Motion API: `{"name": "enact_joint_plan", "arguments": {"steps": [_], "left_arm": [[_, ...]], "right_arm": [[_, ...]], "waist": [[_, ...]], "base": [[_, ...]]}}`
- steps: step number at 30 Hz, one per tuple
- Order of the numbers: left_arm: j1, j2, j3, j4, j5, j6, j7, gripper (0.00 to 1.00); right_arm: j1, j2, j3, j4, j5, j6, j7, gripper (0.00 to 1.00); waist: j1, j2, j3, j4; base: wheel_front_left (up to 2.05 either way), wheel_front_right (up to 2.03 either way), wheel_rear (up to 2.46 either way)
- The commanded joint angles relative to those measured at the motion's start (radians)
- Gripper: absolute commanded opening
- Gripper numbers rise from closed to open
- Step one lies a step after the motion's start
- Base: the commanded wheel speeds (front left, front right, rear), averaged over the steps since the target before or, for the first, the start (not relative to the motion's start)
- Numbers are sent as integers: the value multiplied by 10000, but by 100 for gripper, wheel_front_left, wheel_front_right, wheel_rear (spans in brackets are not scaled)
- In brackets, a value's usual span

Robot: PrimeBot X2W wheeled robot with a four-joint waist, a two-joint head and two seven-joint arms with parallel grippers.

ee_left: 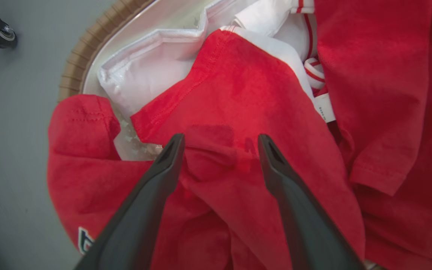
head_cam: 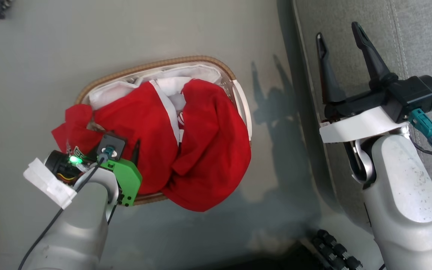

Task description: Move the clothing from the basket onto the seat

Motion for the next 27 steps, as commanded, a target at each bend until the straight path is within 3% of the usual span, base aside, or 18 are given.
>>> {"name": "enact_joint_plan", "arguments": {"steps": [1, 8, 17, 27], "left_arm": [[-282, 103, -11, 258, 53, 37, 115, 100], [-880, 147, -25, 1057, -112, 104, 757, 100], [-1379, 203, -525, 1299, 216, 68, 1331, 100], [-1868, 530, -1010, 1380, 498, 319, 1624, 100]], "right_arm": [[-153, -19, 55, -76, 90, -3, -20, 100], [-318, -21, 176, -298, 393, -3, -20, 100], [-458, -19, 286, -642, 738, -3, -20, 100], [-711, -22, 427, -1143, 966, -3, -20, 100]], "waist": [[-2, 0, 495, -363], [-2, 0, 968, -638], [-2, 0, 1516, -912], [-2, 0, 2057, -1112]], "base": [[0, 0, 0], [0, 0, 0], [0, 0, 0], [0, 0, 0]]}}
